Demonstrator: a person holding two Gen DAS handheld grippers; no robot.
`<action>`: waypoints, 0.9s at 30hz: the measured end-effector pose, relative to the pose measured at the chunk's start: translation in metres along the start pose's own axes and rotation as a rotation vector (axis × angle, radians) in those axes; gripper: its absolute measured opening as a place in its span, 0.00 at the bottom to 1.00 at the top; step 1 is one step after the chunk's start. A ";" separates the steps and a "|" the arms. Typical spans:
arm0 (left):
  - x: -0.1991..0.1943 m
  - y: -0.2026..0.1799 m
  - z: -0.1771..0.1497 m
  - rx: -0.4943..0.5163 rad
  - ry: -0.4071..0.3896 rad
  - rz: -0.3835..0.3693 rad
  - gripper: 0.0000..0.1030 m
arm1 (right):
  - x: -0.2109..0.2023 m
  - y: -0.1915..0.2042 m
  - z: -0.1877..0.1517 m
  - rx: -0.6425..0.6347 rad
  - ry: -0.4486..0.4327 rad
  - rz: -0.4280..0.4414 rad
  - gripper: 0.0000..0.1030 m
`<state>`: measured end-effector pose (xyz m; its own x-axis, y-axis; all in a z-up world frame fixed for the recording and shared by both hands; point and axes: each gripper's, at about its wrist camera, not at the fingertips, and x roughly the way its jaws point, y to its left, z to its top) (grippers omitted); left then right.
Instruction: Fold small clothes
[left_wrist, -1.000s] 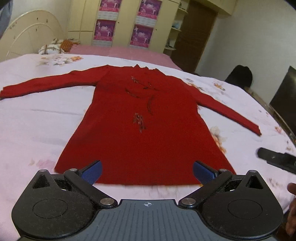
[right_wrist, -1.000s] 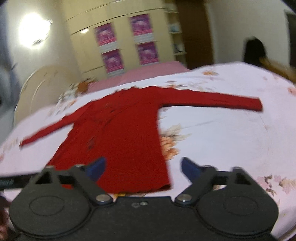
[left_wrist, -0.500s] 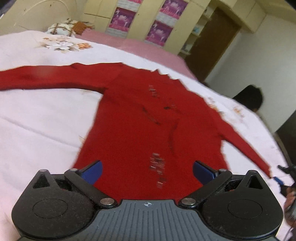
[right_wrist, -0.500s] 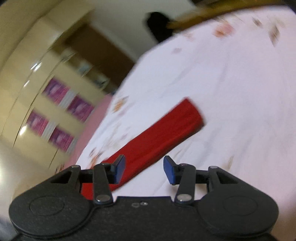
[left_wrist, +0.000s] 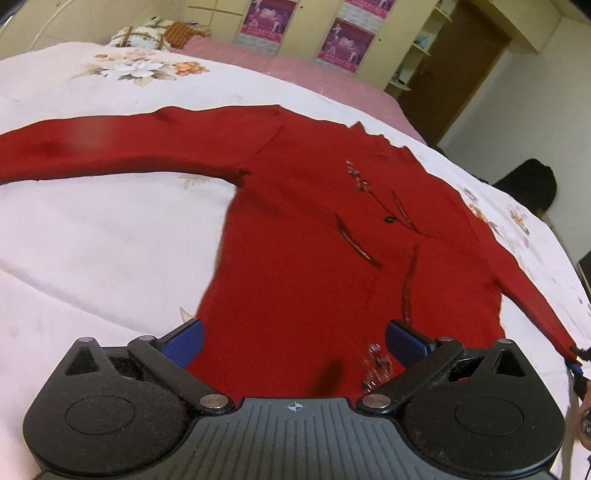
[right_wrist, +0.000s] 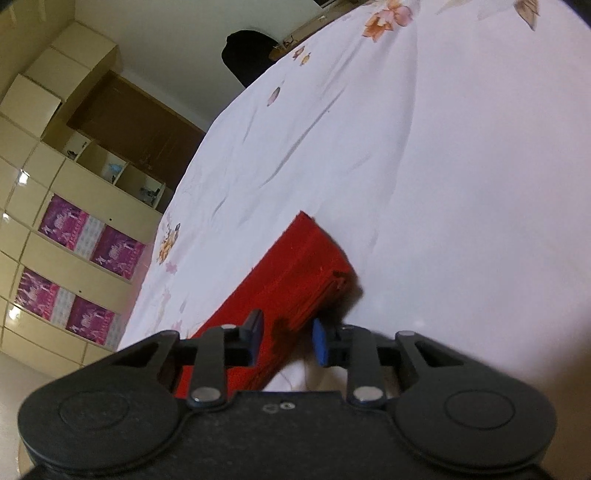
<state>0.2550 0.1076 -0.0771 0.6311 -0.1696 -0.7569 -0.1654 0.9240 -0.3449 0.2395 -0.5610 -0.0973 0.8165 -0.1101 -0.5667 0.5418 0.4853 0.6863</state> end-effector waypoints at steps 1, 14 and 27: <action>0.000 0.003 0.001 -0.007 -0.004 0.002 1.00 | 0.000 0.004 0.004 -0.021 0.001 -0.018 0.11; -0.027 0.055 0.013 0.010 -0.065 0.173 1.00 | 0.008 0.251 -0.152 -0.795 0.087 0.271 0.05; -0.040 0.093 0.022 -0.060 -0.126 0.278 1.00 | 0.047 0.342 -0.400 -1.212 0.481 0.500 0.23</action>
<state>0.2312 0.2081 -0.0666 0.6440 0.1338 -0.7532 -0.3864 0.9066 -0.1693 0.3835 -0.0532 -0.0713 0.5881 0.4808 -0.6504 -0.4928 0.8506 0.1832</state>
